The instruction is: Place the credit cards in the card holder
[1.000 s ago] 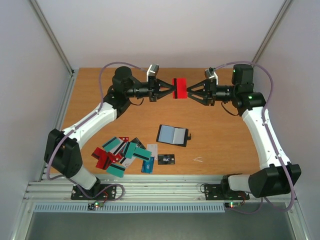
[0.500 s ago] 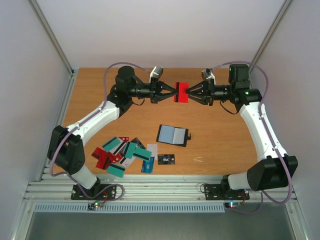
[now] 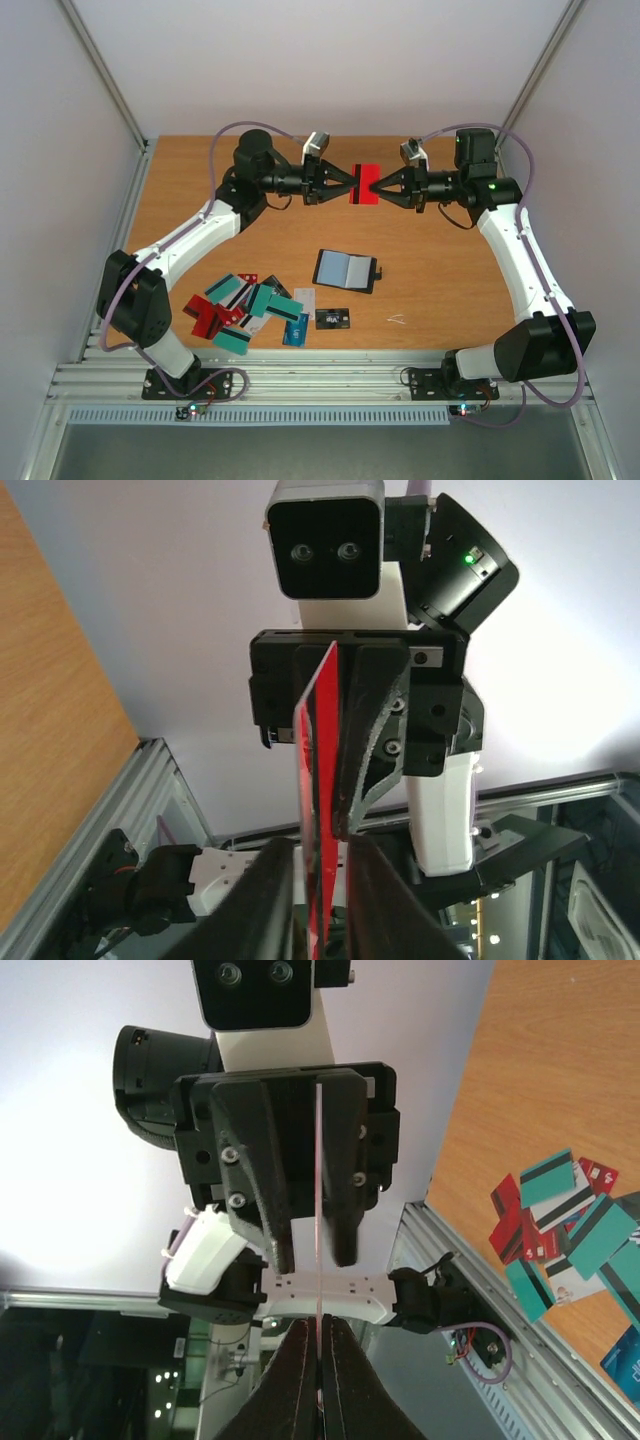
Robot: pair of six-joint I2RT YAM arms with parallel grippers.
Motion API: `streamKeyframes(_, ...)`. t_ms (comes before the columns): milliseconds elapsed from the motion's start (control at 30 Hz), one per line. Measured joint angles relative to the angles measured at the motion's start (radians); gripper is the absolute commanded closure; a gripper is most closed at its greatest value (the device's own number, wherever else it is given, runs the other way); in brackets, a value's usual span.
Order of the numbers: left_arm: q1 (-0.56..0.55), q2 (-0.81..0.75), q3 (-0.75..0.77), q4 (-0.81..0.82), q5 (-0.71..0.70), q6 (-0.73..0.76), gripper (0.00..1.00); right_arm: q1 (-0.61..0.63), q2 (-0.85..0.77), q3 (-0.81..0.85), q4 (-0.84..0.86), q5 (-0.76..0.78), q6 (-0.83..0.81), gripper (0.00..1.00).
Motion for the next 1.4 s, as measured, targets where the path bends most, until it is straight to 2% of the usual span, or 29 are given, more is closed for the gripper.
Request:
streamKeyframes(33, -0.001, 0.000, 0.000, -0.010, 0.000, 0.009, 0.63, 0.000, 0.000, 0.000, -0.006, 0.003, -0.007, 0.99)
streamKeyframes(167, -0.003, 0.000, 0.001, -0.115, -0.021, 0.073, 0.56, 0.000, -0.001, -0.010, -0.082, 0.060, -0.065, 0.99)
streamKeyframes(267, -0.003, 0.000, 0.013, -0.314, -0.081, 0.203, 0.53, 0.001, -0.008, -0.056, -0.162, 0.141, -0.124, 0.99)
streamKeyframes(467, -0.003, 0.008, 0.063, -0.800, -0.323, 0.584, 0.61, 0.058, -0.018, -0.224, -0.250, 0.270, -0.209, 0.99)
streamKeyframes(600, -0.003, 0.050, 0.063, -0.977, -0.449, 0.760, 0.69, 0.093, -0.017, -0.301, -0.271, 0.335, -0.254, 0.99)
streamKeyframes(733, -0.010, 0.123, 0.061, -1.055, -0.521, 0.850, 0.78, 0.097, 0.020, -0.356, -0.267, 0.388, -0.293, 0.99)
streamKeyframes(900, -0.039, 0.216, 0.063, -1.106, -0.576, 0.916, 0.84, 0.105, 0.108, -0.398, -0.224, 0.406, -0.311, 0.99)
streamKeyframes(1400, -0.082, 0.356, 0.125, -1.200, -0.687, 1.047, 0.87, 0.140, 0.296, -0.447, -0.084, 0.475, -0.401, 0.99)
